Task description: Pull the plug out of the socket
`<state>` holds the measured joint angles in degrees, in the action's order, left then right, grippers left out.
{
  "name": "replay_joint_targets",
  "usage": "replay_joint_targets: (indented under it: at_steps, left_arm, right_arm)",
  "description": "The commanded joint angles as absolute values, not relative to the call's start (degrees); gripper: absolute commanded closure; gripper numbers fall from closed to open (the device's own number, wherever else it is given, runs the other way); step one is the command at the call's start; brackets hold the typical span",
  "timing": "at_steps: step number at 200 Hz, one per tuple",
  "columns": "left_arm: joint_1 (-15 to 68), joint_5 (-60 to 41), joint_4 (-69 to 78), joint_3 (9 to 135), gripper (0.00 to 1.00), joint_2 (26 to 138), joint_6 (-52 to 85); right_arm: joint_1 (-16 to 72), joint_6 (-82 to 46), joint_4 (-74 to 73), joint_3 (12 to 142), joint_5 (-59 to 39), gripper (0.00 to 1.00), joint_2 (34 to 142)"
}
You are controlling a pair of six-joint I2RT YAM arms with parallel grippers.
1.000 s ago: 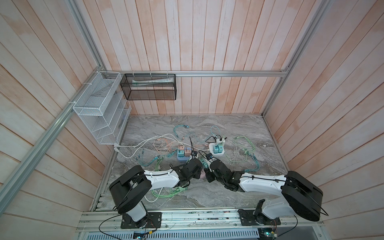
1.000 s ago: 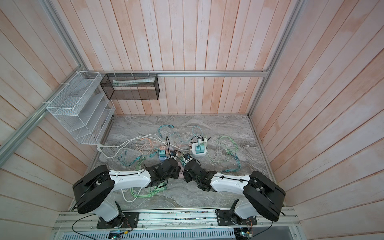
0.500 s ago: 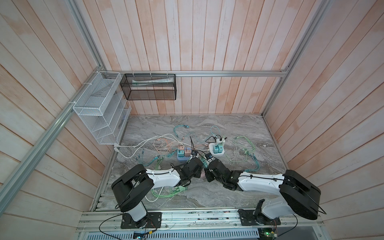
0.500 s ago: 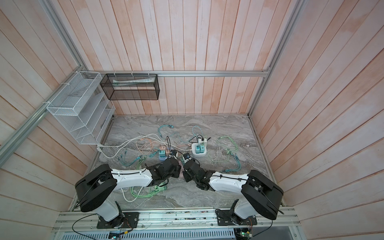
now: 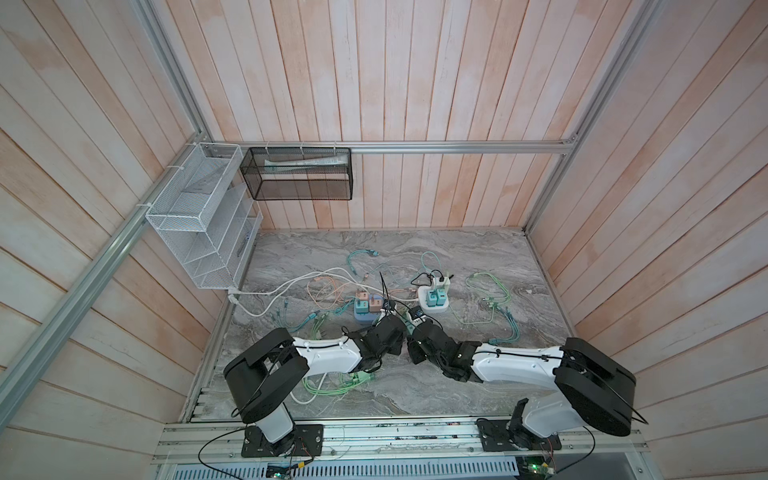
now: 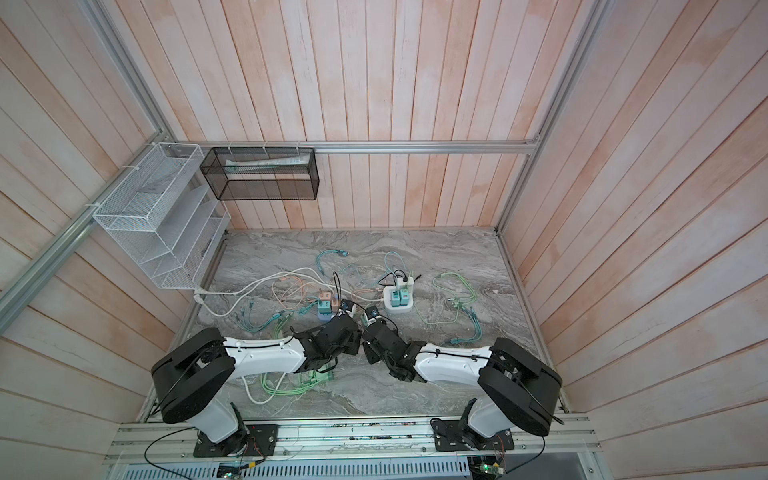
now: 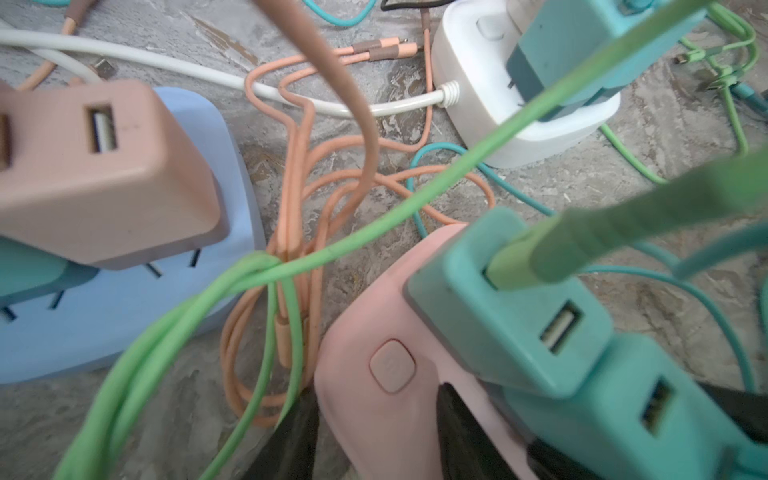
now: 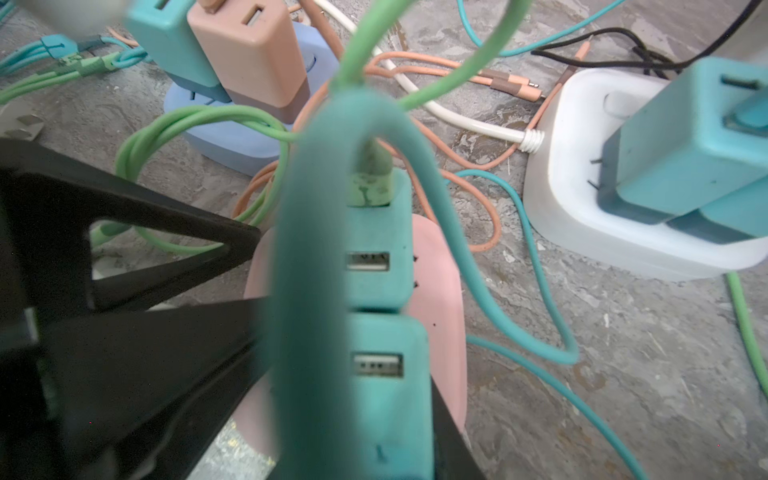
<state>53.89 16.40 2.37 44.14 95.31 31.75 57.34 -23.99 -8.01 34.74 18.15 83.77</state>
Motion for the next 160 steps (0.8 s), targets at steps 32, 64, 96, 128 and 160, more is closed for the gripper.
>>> replay_joint_targets:
  at_steps: [32, 64, 96, 128, 160]
  left_arm:
    - [54.0, 13.4, -6.8, 41.3, 0.52, 98.9, 31.2]
    - [54.1, 13.0, -6.9, 42.2, 0.52, 99.8, 30.9]
    - [54.2, 13.0, -7.2, 42.6, 0.52, 100.0, 30.8]
    - [54.2, 12.7, -7.2, 42.4, 0.52, 100.3, 31.0]
    - [54.2, 12.7, -7.1, 42.4, 0.52, 100.3, 31.0]
  right_arm:
    - [53.3, -28.4, -15.2, 31.7, 12.1, 1.0, 78.0]
    - [53.2, -27.4, -17.3, 31.8, 10.9, 1.0, 79.1]
    - [55.5, -24.9, -13.0, 35.7, 12.6, 1.0, 82.6]
    - [57.6, -24.0, -10.0, 37.6, 17.0, 1.0, 84.8]
    - [59.1, -23.3, -6.3, 40.4, 20.0, 1.0, 87.4]
